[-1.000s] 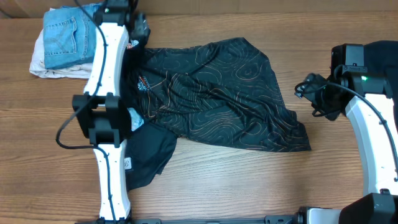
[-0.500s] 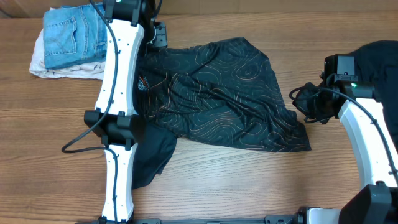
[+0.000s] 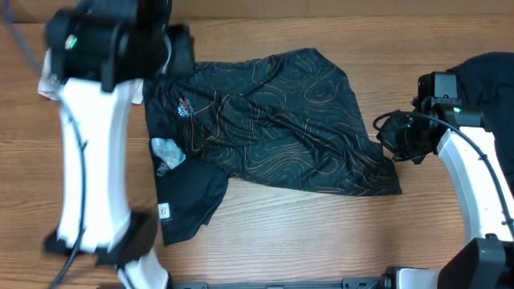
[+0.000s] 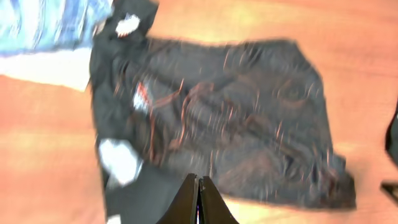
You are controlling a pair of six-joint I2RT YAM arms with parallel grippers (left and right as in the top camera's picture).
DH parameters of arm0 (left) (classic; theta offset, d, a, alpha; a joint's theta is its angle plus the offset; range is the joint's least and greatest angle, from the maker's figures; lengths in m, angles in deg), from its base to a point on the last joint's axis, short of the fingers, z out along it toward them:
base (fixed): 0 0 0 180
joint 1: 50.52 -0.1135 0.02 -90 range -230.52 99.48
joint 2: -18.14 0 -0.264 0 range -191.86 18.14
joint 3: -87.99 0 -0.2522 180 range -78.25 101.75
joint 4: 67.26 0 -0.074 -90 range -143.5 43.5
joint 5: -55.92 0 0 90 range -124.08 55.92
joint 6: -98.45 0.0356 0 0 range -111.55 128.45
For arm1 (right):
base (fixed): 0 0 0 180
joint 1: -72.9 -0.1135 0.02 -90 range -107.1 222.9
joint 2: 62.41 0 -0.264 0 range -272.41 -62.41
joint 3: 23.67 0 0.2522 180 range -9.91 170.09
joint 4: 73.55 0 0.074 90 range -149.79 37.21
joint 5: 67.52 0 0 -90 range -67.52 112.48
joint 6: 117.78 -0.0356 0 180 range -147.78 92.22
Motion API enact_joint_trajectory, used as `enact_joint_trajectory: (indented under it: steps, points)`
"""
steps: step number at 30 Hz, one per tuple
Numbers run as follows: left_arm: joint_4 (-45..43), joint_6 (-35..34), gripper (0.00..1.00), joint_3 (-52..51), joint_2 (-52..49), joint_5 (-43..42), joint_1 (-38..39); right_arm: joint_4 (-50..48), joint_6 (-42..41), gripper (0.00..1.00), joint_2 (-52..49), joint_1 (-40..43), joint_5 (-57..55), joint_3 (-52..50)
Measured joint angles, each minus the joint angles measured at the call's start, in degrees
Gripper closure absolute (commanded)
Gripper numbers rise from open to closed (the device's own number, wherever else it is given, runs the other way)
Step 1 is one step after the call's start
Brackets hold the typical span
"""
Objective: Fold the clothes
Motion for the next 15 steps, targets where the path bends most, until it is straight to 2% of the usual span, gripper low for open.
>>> enact_joint_trajectory:
  steps: [5, 10, 15]
  points:
    - [-0.39, -3.87, 0.96, -23.39, 15.69, 1.38, 1.75, -0.87, 0.02, 0.95, 0.0, 0.0, 0.0, -0.04]
    - [-1.53, -6.64, 0.96, -44.15, 24.11, -0.76, 4.66, -2.91, 0.0, 0.87, -0.07, 0.0, 0.0, -0.17]
    - [-9.77, -9.84, 0.96, -62.58, 25.81, -4.15, 7.45, -3.76, 0.02, 0.96, -0.07, 0.0, 0.02, -0.22]
